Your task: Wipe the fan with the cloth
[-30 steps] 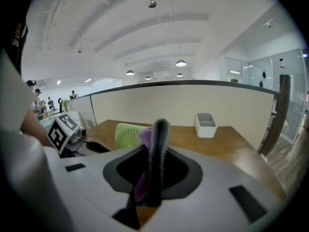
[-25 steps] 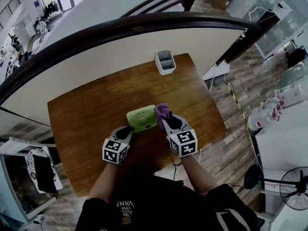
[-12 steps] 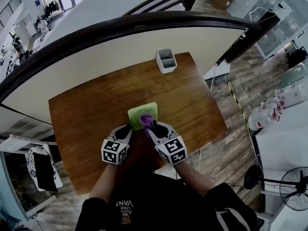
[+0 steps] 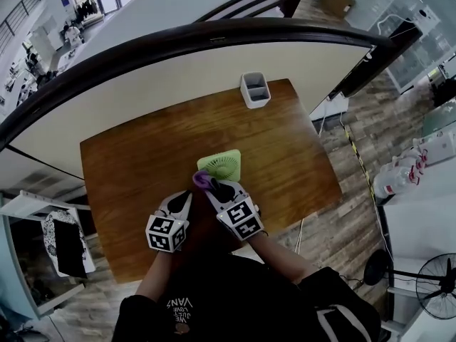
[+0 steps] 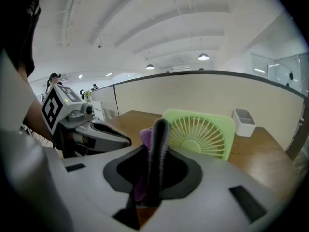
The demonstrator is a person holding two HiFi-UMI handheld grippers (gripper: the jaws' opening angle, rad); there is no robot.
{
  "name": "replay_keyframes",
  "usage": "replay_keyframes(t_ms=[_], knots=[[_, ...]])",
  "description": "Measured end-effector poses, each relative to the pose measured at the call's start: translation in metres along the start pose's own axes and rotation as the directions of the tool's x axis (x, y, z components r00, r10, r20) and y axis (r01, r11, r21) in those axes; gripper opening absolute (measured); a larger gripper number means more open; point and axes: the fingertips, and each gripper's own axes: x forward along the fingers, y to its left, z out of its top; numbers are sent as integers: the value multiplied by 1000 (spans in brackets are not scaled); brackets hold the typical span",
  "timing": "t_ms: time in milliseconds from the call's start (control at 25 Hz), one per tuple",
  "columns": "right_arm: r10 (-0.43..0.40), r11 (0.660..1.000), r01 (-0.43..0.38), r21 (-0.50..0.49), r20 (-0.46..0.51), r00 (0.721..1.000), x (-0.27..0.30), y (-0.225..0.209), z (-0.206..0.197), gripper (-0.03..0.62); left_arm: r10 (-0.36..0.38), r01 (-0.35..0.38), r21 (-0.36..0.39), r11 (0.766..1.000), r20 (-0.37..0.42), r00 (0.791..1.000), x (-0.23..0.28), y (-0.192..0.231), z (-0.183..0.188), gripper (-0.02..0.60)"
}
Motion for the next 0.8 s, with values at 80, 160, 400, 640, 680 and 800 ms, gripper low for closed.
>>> replay_keyframes(t_ms=[80, 160, 400, 640, 680, 800], knots=[[-8, 1000, 8, 11, -12, 1000, -1, -4, -5, 84, -3, 3, -2, 1000, 6, 1000, -2, 0, 1, 12], [-17, 1000, 18, 25, -27, 999, -5, -9, -11, 84, -7, 7, -4, 1000, 9, 1000, -2, 0, 1, 12], [-100, 991, 103, 80, -40, 994, -28, -41, -24, 84, -20, 20, -13, 1000, 16, 1000, 2, -5, 2, 12], [-197, 969, 203, 141, -55, 979, -52, -78, -40, 84, -29, 29, -17, 999, 14, 999, 2, -9, 1, 12], [-213, 964, 219, 150, -58, 975, -55, -84, -42, 84, -29, 29, -18, 999, 15, 999, 2, -9, 2, 12], [-257, 948, 266, 173, -70, 964, -62, -100, -49, 84, -29, 30, -19, 999, 18, 999, 2, -9, 2, 12]])
